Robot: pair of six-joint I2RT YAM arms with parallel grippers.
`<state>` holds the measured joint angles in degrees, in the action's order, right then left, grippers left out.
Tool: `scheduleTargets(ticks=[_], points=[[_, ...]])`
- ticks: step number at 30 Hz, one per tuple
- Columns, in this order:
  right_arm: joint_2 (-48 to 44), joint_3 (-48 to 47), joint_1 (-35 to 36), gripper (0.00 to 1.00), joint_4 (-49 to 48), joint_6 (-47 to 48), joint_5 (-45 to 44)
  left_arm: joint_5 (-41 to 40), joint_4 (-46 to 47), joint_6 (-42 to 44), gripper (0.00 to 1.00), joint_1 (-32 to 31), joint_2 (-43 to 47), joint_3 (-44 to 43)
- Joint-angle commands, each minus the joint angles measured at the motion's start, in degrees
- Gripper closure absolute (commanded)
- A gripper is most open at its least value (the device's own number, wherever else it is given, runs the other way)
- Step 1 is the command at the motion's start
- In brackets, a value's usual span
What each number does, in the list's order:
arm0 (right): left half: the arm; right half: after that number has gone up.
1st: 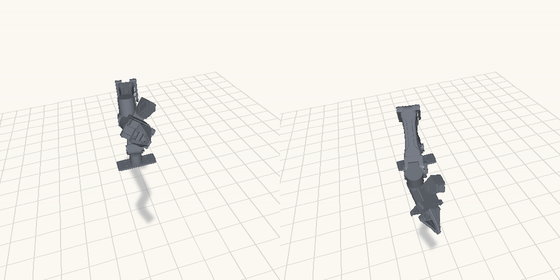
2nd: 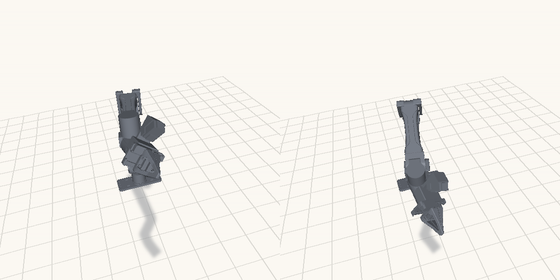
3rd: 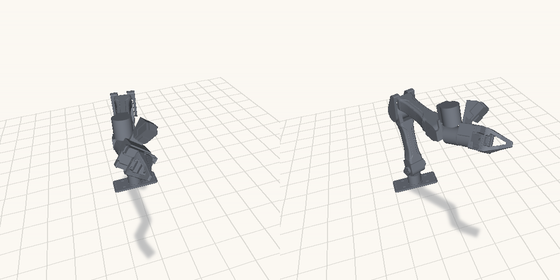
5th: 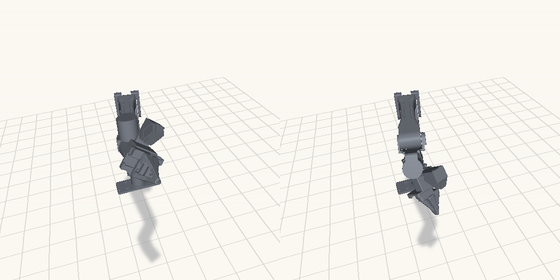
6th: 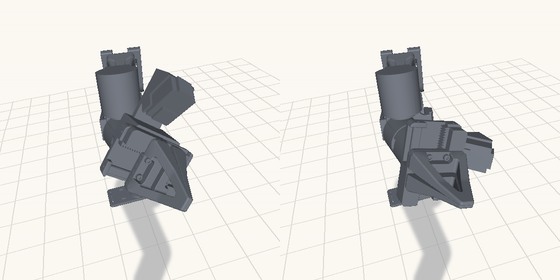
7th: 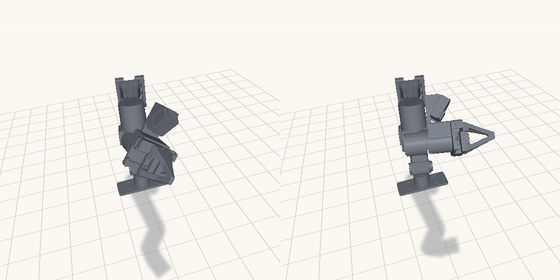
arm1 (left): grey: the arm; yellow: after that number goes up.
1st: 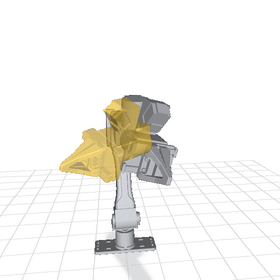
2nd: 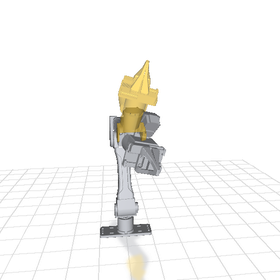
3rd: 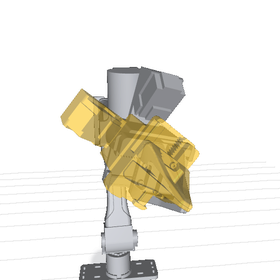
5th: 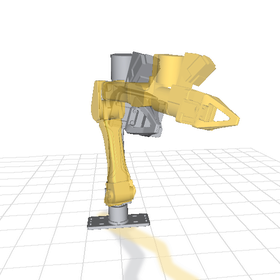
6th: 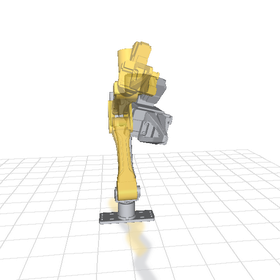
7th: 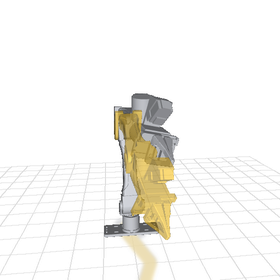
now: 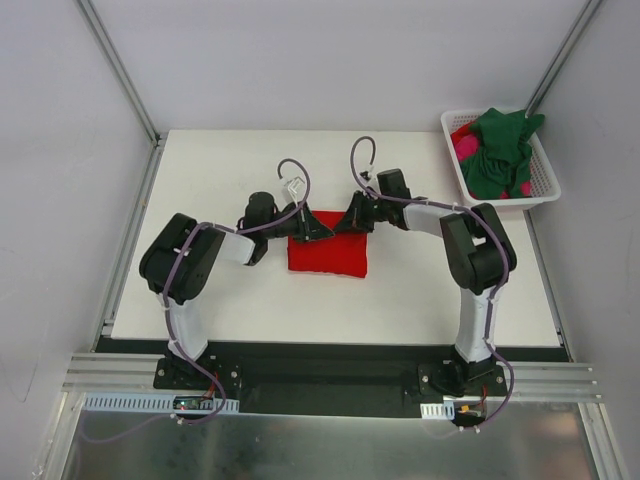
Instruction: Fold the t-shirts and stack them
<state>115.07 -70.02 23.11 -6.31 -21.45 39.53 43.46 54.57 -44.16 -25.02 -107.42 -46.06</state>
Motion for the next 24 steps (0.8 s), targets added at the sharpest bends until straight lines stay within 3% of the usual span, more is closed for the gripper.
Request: scheduleTargets(ticks=[1, 11, 24], points=[[2.4, -2.5, -0.3, 0.99, -2.8, -0.3, 1.8, 2.6, 4.3, 0.9, 1.0, 0.8, -2.6, 1.8], [4.2, -1.5, -0.9, 0.99, -2.8, 0.1, 1.3, 3.6, 5.2, 0.0, 1.0, 0.9, -9.6, 2.7], [5.1, -1.3, -1.9, 0.99, -2.0, 0.0, -1.6, 2.4, -1.0, 4.7, 1.0, 0.9, -4.5, 9.7]])
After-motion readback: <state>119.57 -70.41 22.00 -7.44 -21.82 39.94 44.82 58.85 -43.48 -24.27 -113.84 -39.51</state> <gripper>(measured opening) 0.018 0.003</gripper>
